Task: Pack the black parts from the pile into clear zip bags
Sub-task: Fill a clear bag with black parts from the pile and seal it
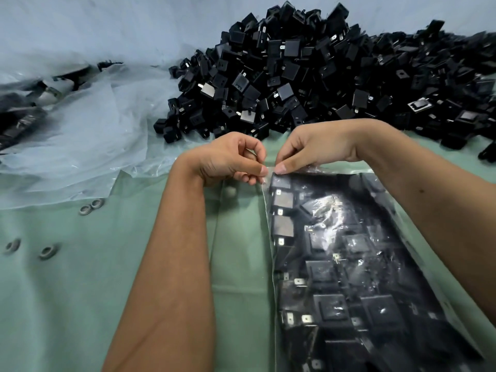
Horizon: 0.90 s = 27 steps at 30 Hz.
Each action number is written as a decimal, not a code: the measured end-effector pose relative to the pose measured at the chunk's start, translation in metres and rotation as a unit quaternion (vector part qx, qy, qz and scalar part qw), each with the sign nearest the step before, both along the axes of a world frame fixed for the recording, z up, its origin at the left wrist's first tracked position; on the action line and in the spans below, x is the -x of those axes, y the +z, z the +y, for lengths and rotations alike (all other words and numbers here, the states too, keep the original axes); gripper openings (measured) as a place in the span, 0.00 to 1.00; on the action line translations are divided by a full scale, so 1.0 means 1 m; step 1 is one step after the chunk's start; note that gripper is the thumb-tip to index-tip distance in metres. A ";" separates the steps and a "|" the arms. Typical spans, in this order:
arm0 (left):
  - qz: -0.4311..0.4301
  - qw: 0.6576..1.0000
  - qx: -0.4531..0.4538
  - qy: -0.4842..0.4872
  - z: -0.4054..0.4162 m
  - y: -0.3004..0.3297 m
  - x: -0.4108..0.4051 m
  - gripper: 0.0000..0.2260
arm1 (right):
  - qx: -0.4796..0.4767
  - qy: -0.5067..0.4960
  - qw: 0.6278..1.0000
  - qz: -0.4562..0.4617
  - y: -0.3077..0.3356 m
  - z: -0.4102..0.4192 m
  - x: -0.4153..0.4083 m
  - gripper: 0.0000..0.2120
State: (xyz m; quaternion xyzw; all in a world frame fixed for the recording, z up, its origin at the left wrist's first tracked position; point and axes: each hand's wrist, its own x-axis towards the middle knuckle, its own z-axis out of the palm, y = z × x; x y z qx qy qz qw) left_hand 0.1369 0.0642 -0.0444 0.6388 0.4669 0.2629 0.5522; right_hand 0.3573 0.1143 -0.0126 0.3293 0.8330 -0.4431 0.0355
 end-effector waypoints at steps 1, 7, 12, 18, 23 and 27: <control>-0.013 1.000 -0.004 0.004 0.000 0.001 0.000 0.11 | 0.010 0.011 1.000 0.003 -0.001 0.001 0.001 0.14; -0.029 0.999 -0.022 0.008 -0.001 0.003 0.002 0.14 | 0.022 -0.030 0.998 0.043 -0.009 0.002 0.009 0.21; -0.031 0.999 -0.028 0.014 -0.001 0.001 0.000 0.15 | 0.074 -0.086 0.992 0.047 -0.009 0.009 0.008 0.20; -0.021 1.000 -0.009 0.021 0.000 0.000 0.001 0.15 | 0.003 -0.073 0.997 0.034 -0.010 0.008 0.012 0.14; -0.014 0.997 0.061 0.046 0.000 0.002 0.004 0.10 | -0.123 -0.018 0.991 0.039 -0.013 0.001 0.016 0.10; -0.023 0.994 0.081 0.064 0.001 0.003 0.004 0.10 | -0.132 -0.005 0.991 0.016 -0.014 0.002 0.017 0.12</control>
